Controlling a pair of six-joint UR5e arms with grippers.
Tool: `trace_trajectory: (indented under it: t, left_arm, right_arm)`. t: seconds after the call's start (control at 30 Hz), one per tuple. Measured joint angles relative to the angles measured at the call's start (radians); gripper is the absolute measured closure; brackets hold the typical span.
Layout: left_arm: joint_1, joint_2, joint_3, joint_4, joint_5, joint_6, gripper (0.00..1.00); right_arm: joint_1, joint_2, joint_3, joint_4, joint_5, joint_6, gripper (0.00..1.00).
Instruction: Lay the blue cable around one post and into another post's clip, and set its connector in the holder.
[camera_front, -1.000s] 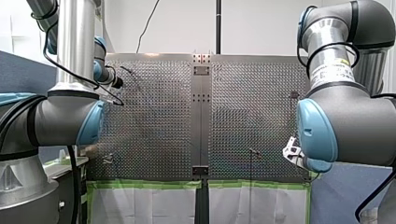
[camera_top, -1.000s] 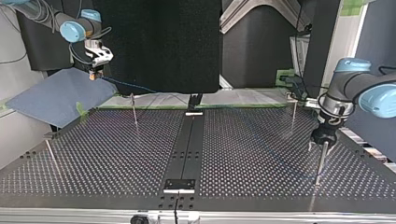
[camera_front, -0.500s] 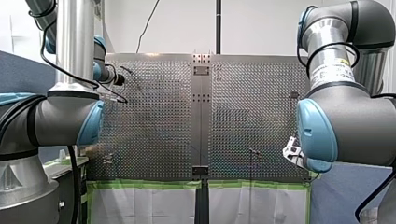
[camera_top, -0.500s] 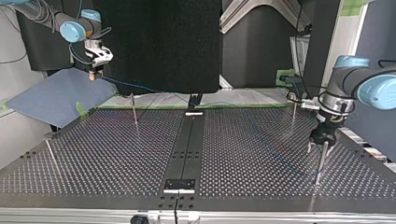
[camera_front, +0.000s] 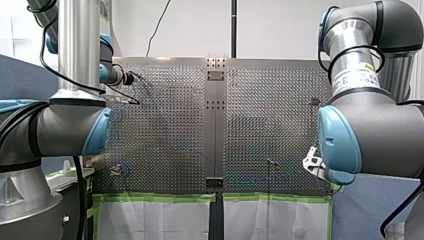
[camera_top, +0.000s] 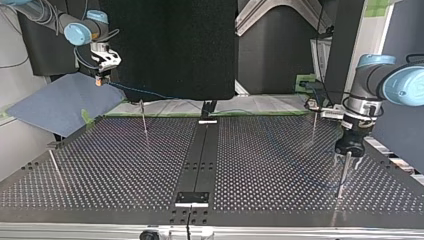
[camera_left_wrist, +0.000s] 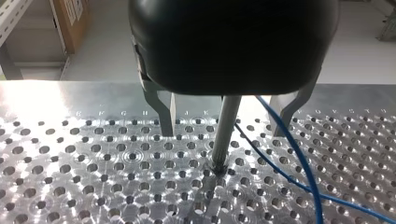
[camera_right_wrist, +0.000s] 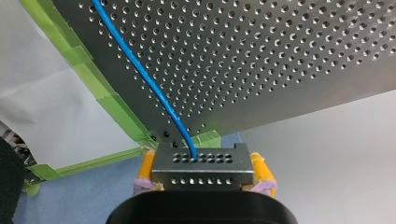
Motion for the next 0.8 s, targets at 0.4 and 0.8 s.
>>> trace_trajectory:
  t: [0.4, 0.8]
  left_arm:
    - [0.008, 0.017, -0.025, -0.035, -0.035, 0.054, 0.0]
    - [0.008, 0.071, -0.06, -0.045, -0.04, 0.082, 0.0]
  right_arm:
    - [0.0, 0.0, -0.001, 0.002, 0.0, 0.0, 1.0]
    - [0.0, 0.0, -0.001, 0.001, 0.001, 0.0, 1.0]
